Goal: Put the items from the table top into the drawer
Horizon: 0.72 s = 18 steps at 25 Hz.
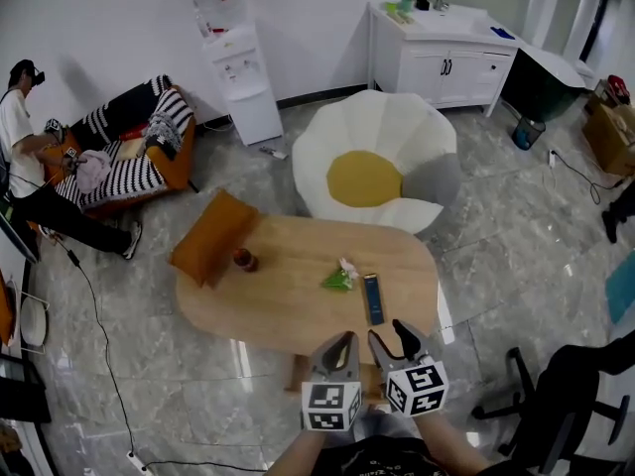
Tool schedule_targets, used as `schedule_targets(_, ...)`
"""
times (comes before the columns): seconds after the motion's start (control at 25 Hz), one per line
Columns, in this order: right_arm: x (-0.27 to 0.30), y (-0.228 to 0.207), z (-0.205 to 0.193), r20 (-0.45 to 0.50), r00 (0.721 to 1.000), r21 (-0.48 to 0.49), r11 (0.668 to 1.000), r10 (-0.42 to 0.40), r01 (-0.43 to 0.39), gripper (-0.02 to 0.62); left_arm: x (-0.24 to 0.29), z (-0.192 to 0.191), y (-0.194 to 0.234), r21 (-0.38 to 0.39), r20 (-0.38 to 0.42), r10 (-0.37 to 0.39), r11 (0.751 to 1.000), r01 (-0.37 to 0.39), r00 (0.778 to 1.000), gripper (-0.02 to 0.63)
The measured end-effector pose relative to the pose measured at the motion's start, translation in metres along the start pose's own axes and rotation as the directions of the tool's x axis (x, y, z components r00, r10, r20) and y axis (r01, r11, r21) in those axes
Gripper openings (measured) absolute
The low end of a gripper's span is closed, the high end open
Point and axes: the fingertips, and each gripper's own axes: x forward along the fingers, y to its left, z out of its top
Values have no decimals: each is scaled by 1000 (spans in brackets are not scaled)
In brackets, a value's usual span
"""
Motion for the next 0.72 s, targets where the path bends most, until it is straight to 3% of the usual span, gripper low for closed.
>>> schedule_targets(0.72,82,-49,-27,-70,993,14,996,-92,93,232,86,-13,42,26,-45,-37,999,38,998,12)
